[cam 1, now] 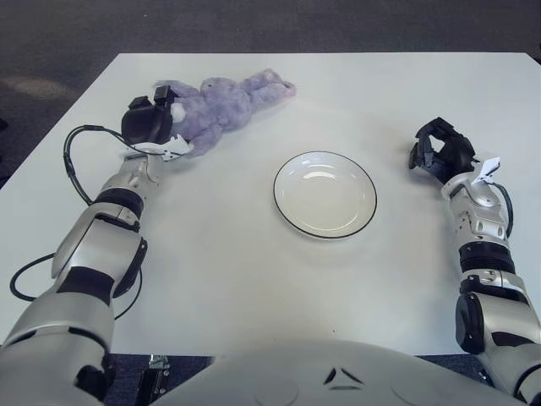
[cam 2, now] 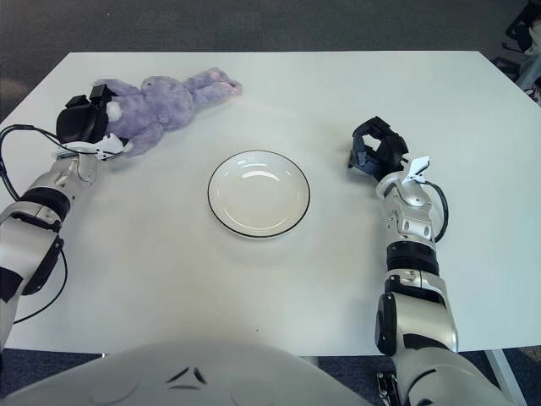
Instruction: Put the doll into the plate.
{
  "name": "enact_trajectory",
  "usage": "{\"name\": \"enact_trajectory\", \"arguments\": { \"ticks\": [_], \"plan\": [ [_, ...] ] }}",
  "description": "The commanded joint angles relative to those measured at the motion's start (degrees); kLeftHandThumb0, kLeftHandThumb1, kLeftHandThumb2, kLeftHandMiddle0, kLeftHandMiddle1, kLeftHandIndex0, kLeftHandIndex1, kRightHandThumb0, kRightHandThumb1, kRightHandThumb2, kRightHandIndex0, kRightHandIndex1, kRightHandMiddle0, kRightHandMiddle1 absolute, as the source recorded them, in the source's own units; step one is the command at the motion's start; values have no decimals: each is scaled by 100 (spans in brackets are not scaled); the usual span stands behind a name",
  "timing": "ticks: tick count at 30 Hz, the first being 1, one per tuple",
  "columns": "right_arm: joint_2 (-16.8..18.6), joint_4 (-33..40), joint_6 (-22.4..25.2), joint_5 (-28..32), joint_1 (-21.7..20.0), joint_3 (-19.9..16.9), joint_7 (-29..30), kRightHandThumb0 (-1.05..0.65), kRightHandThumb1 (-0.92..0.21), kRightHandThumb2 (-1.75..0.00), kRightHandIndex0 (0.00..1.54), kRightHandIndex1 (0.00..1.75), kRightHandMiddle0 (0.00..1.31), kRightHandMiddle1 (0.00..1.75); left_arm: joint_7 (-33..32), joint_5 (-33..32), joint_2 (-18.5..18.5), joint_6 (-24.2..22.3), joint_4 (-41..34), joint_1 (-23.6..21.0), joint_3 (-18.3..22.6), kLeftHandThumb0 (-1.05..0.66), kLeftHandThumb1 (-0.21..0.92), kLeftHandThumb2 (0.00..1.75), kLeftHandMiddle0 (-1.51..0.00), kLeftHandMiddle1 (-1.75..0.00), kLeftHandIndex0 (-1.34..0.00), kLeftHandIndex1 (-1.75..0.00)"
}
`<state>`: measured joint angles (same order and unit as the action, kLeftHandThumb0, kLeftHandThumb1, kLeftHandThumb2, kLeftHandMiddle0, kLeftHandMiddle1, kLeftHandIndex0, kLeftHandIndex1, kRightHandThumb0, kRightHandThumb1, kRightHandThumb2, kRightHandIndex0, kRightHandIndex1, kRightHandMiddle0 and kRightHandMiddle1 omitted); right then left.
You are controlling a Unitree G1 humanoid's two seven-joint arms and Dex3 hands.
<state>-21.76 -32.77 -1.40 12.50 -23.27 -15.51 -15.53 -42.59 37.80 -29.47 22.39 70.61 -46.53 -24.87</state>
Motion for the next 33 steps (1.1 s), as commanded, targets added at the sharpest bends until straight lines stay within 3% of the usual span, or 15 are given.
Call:
{"name": "enact_trajectory", "arguments": {
  "ticks": [1, 6, 14, 18, 24, 25, 27, 33],
  "plan": [
    [-22, -13, 482, -50, 262, 20, 94, -42, -53, -105, 98, 175, 45, 175, -293, 269, 106, 219, -254, 153, -204, 0, 2, 165, -82, -172, -62, -175],
    [-51, 171, 519, -91, 263, 4, 146, -42, -52, -106, 100, 175, 46, 175, -728, 468, 142, 462, -485, 96, -317, 0, -1, 168, -85, -172, -64, -175],
    [-128, 482, 622, -70, 198, 1, 121, -42, -51, -107, 100, 175, 46, 175, -915, 528, 207, 965, -1112, 180, -267, 0, -7, 173, -91, -168, -68, -175],
    [-128, 747, 693, -73, 227, 28, 102, -42, -53, -105, 100, 175, 45, 175, -790, 421, 185, 1316, -1529, 367, -132, 0, -8, 174, -92, -168, -69, -175],
    [-98, 988, 815, -61, 292, 51, 85, -42, -54, -104, 100, 175, 44, 175, -75, -7, 230, 1533, -1906, 613, 156, -1, -8, 175, -91, -169, -69, -175],
    [-96, 1010, 832, -58, 299, 54, 81, -42, -54, -104, 99, 175, 44, 175, 84, -99, 251, 1536, -1941, 644, 208, -19, 2, 165, -107, -171, -70, -175],
    [-91, 1045, 864, -56, 312, 60, 79, -41, -54, -104, 99, 175, 44, 175, 376, -248, 280, 1509, -2032, 708, 303, -35, 11, 155, -121, -173, -70, -175],
    [-87, 1041, 914, -47, 322, 65, 68, -41, -54, -103, 98, 175, 44, 175, 1219, -675, 387, 1282, -2336, 884, 570, -49, 22, 143, -137, -174, -68, -175]
  ]
}}
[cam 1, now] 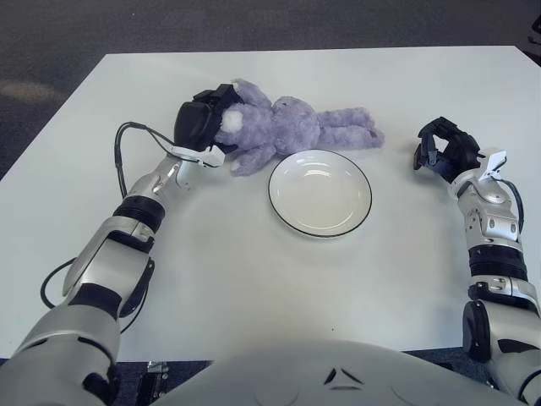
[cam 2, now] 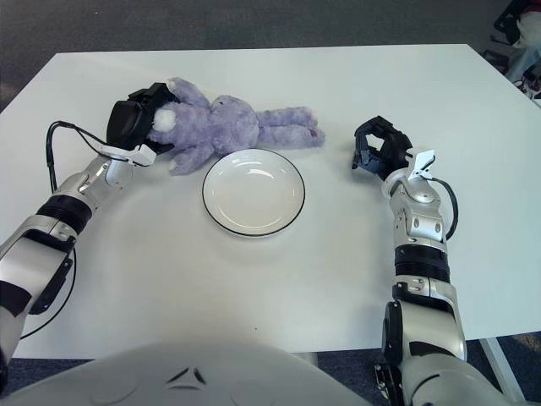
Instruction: Put the doll into the plate.
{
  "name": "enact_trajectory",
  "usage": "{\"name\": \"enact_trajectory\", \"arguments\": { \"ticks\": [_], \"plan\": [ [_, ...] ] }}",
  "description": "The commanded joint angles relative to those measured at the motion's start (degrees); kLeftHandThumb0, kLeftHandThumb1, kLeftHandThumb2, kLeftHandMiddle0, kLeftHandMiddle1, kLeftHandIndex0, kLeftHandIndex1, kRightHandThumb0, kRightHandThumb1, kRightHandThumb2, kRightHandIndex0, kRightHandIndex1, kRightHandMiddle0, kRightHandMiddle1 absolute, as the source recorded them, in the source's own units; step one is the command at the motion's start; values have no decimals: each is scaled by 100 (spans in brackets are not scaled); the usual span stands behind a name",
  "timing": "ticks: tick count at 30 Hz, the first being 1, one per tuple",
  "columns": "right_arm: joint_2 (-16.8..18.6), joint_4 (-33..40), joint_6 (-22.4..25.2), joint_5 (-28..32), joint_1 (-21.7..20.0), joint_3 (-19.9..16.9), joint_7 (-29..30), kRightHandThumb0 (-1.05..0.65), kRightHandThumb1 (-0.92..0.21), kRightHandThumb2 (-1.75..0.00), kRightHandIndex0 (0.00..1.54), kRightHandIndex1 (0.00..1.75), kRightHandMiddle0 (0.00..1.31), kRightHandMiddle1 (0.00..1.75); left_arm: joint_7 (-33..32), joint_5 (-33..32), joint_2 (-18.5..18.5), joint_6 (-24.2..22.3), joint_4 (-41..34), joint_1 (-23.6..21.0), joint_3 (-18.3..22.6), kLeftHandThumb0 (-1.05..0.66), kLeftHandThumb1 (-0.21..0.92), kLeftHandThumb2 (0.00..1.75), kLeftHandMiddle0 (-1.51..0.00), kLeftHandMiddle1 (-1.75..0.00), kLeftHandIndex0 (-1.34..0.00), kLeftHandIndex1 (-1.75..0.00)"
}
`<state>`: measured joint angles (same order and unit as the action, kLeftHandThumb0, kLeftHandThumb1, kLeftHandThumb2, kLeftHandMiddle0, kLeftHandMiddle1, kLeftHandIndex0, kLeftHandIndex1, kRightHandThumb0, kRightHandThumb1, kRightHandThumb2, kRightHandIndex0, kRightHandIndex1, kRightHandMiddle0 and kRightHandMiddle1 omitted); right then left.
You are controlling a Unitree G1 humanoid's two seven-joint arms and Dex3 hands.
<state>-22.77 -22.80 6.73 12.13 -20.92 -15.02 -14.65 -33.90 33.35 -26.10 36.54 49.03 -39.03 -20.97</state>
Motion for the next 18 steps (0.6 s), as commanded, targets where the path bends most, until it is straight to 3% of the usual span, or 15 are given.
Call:
{"name": "enact_trajectory", "arguments": {
  "ticks": [1, 10, 18],
  "plan": [
    [12, 28, 111, -8, 83, 15, -24, -41, -54, -103, 98, 175, 44, 175, 466, -292, 77, -184, -225, 160, 224, -50, 23, 142, -138, -175, -68, -175],
    [-7, 54, 167, -11, 119, -7, -21, -41, -55, -103, 98, 175, 43, 175, 801, -381, 223, -453, -531, 319, 465, -50, 26, 138, -140, -175, -66, -175],
    [-46, 59, 178, -74, 40, 29, -17, -41, -57, -100, 94, 175, 42, 175, -519, 545, 176, -79, -265, 126, 243, -50, 29, 135, -140, -175, -64, -175]
  ]
}}
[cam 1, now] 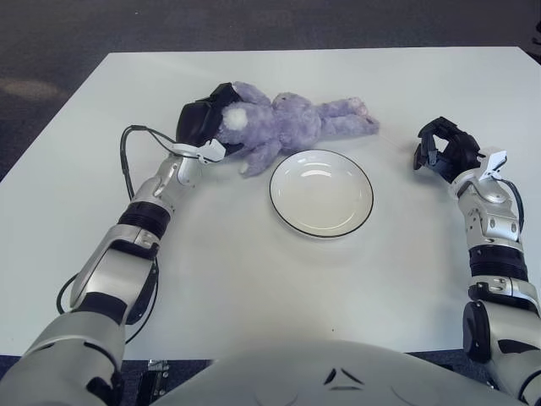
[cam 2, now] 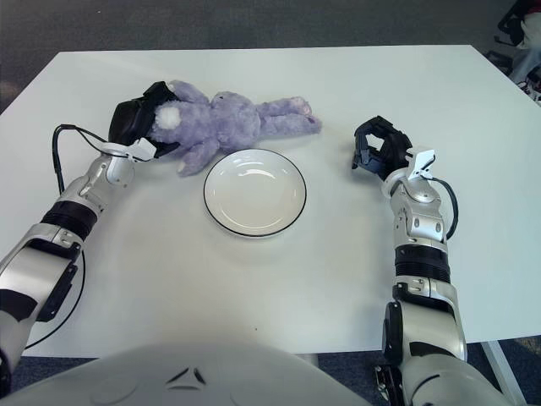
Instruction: Put the doll into the plate.
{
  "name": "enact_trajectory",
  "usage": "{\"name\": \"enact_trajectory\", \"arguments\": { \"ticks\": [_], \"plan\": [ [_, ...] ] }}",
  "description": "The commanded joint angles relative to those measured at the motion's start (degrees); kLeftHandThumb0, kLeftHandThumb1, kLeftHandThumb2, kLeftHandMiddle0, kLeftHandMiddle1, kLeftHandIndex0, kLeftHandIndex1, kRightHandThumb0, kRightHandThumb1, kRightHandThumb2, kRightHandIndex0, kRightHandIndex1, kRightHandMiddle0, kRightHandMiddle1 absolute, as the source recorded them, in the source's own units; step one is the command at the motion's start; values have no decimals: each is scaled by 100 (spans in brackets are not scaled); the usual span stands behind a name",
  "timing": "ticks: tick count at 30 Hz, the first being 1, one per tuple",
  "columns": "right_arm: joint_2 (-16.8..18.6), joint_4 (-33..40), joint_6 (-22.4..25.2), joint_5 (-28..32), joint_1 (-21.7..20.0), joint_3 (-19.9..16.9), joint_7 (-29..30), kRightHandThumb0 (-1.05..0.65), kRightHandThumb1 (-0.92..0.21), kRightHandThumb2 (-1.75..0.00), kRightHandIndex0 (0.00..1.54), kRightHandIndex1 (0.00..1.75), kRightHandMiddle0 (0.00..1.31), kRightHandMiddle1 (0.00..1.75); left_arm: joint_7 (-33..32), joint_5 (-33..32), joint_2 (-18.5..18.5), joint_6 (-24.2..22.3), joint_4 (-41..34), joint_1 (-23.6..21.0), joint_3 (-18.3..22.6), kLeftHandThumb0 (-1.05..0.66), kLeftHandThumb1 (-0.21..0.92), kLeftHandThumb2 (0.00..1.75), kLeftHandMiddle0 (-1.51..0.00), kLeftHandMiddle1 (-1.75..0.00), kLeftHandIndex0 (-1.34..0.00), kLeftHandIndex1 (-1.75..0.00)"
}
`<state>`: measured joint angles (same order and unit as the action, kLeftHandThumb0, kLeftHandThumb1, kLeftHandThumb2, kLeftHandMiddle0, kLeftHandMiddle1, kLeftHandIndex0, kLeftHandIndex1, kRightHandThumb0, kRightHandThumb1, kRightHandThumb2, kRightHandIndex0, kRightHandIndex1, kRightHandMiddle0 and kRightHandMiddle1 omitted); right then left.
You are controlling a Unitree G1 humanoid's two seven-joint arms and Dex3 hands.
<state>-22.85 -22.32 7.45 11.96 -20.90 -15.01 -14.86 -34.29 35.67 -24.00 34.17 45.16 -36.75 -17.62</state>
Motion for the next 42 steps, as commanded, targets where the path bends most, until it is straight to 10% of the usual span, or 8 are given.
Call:
{"name": "enact_trajectory", "arguments": {
  "ticks": [1, 8, 17, 32, 36, 42],
  "plan": [
    [-56, 143, 242, -48, -61, 54, 17, -41, -57, -100, 94, 175, 42, 175, -739, 512, -53, 200, 216, -182, -179, -50, 29, 135, -140, -175, -64, -175],
    [-255, 1812, 1446, -105, -323, 340, 134, -41, -57, -99, 98, 175, 42, 175, -2112, 1515, -80, 243, 864, -740, -730, -49, 29, 134, -140, -175, -63, -175],
    [-502, 2207, 1638, -740, -368, 727, 164, -40, -60, -95, 90, 175, 39, 175, -3584, 2532, 104, -616, 1623, -1578, -1492, -49, 29, 134, -140, -175, -63, -175],
    [-596, 2237, 1010, -1429, -905, 1195, 88, -39, -62, -93, 77, 175, 38, 175, -4410, 2905, 345, -1458, 2251, -2295, -2162, -48, 30, 133, -138, -175, -63, -175],
    [-644, 2302, 680, -1689, -944, 1300, 109, -9, -40, -121, 67, 170, 34, 175, -4425, 2864, 367, -1490, 2346, -2423, -2250, -48, 30, 133, -136, -175, -62, -175],
    [-712, 2377, 405, -2263, -1030, 1500, 275, -2, -42, -118, 58, 166, 31, 175, -4311, 2773, 431, -1490, 2500, -2682, -2290, -48, 31, 132, -134, -175, -62, -175]
  ]
}}
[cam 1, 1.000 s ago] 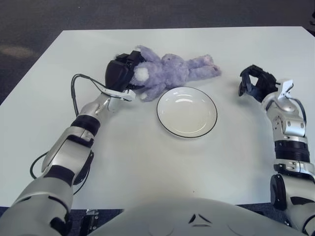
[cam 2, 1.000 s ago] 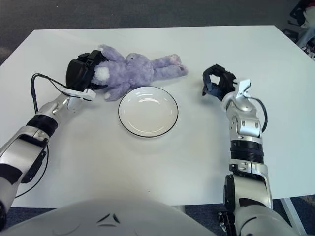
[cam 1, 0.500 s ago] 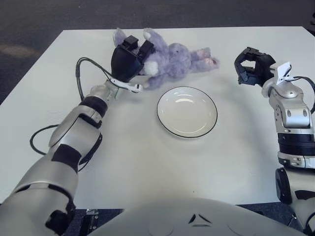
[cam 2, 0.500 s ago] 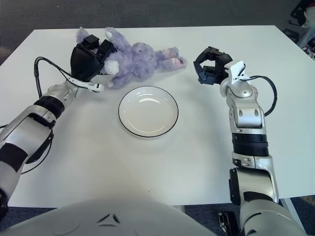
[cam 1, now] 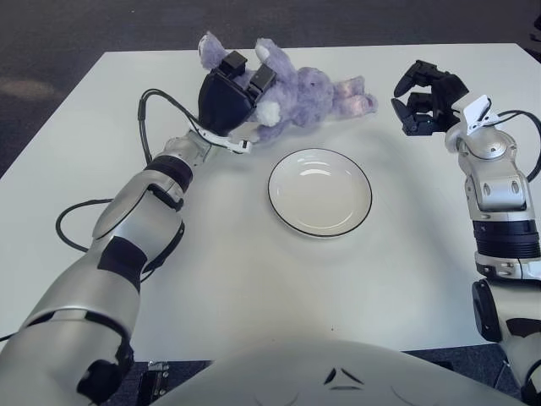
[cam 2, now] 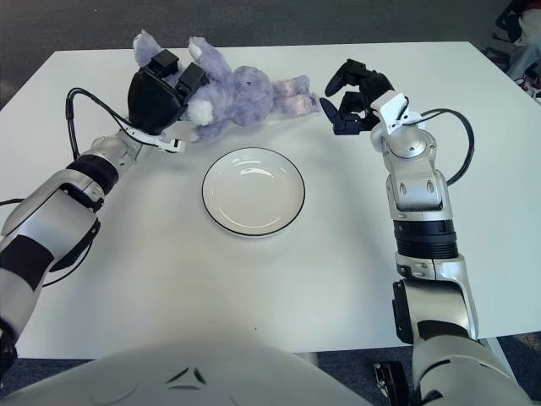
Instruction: Put the doll into the plate.
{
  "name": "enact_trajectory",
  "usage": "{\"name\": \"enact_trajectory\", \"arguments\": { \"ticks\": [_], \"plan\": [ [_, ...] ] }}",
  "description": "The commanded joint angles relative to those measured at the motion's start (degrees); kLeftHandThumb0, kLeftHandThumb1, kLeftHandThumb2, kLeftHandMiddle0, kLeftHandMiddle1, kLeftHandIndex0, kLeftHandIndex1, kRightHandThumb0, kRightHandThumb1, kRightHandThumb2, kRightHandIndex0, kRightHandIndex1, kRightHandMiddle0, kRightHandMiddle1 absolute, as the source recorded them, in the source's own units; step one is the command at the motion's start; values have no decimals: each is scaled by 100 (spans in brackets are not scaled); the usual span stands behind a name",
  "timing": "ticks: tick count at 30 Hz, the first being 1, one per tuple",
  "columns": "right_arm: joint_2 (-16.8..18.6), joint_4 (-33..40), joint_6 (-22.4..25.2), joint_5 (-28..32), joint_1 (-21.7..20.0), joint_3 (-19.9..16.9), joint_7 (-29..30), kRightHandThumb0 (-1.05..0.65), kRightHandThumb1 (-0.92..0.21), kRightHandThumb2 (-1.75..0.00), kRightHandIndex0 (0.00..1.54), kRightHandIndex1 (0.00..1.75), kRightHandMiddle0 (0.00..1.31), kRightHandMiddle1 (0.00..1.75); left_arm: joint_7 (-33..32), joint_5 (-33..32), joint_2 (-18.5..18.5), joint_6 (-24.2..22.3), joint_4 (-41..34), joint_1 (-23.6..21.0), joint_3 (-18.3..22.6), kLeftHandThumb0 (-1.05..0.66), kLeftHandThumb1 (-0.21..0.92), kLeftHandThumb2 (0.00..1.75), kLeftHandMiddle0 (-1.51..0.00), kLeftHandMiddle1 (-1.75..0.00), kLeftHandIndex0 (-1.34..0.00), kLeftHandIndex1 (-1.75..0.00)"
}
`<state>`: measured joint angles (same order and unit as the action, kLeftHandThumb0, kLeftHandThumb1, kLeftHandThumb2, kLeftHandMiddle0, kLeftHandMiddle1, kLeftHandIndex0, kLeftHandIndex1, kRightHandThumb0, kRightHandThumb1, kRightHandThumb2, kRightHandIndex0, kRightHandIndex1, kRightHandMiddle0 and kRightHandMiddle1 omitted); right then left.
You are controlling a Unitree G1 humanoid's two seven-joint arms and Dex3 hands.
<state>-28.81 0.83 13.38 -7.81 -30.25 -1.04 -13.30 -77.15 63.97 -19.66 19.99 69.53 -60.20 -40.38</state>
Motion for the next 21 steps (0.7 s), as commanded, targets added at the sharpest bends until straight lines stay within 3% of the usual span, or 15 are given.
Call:
{"name": "enact_trajectory", "arguments": {
  "ticks": [1, 5, 7, 8, 10, 13, 14, 17, 21],
  "plan": [
    [-111, 69, -217, -359, -96, 123, 144, -1, -43, -117, 56, 167, 30, 175, -33, -65, -5, -63, 74, -353, -19, -48, 31, 132, -133, -175, -62, -175],
    [-132, -99, -550, -815, -265, 330, 338, -1, -55, -99, 52, 158, 25, 175, -54, -108, 11, 5, 111, -470, -30, -48, 32, 131, -132, -175, -61, -175],
    [-123, -122, -650, -931, -291, 363, 379, -1, -70, -76, 46, 149, 21, 175, -70, -121, 6, 22, 110, -492, -44, -48, 32, 131, -132, -175, -61, -175],
    [-117, -157, -715, -970, -323, 374, 392, -1, -72, -73, 46, 147, 21, 175, -75, -119, 15, 6, 105, -508, -52, -48, 32, 131, -132, -175, -61, -175],
    [-114, -212, -802, -1048, -414, 404, 402, -22, -73, -73, 33, 146, 27, 173, -97, -102, 27, -31, 88, -530, -72, -48, 32, 131, -132, -175, -61, -175],
    [-124, -303, -864, -1174, -592, 451, 387, -32, -78, -66, 26, 140, 30, 170, -151, -66, 43, -76, 73, -562, -114, -48, 32, 130, -131, -175, -61, -175],
    [-134, -347, -886, -1219, -670, 477, 366, -33, -78, -65, 25, 139, 30, 169, -188, -47, 52, -93, 71, -580, -137, -48, 32, 130, -131, -175, -61, -175],
    [-179, -491, -978, -1290, -870, 542, 254, -54, -57, -78, 23, 132, 8, 157, -278, 0, 80, -125, 71, -637, -207, -48, 32, 131, -131, -175, -61, -175],
    [-399, -771, -1148, -1359, -1206, 709, -128, -66, -53, -78, 19, 125, 2, 139, -372, 65, 142, -129, 88, -751, -332, -48, 30, 133, -131, -175, -62, -175]
  ]
}}
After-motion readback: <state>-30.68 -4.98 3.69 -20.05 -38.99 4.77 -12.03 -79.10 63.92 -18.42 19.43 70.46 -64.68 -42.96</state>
